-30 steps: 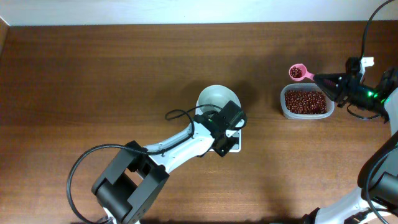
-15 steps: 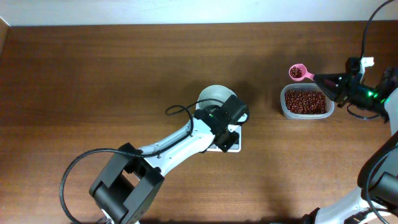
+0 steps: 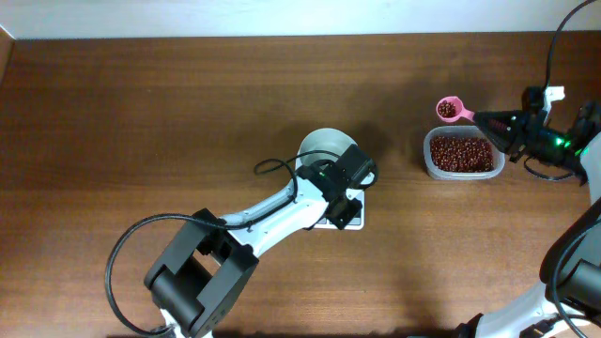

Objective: Scoop and weigh 50g on scale

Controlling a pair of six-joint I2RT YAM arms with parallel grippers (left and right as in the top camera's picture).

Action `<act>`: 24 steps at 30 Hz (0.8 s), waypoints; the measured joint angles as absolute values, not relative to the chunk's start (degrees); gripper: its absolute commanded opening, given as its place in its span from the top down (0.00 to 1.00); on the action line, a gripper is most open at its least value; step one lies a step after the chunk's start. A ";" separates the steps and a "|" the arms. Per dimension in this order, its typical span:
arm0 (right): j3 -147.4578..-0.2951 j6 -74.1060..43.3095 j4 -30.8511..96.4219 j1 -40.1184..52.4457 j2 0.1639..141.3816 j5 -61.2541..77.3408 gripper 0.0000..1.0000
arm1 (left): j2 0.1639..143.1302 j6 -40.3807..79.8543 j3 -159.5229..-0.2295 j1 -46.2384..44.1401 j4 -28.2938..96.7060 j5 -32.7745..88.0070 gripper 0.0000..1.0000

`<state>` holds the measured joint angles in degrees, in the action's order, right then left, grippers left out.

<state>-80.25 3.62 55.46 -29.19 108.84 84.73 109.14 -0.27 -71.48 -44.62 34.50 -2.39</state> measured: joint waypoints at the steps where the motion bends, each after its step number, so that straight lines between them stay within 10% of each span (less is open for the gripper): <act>1: -80.25 3.60 55.46 -29.19 108.84 84.73 0.96 | 109.14 -0.25 -71.48 -44.62 34.50 -2.39 1.00; 24: -80.25 3.57 55.46 -29.19 108.84 84.73 0.96 | 109.14 -0.25 -71.48 -46.00 35.55 -3.81 1.00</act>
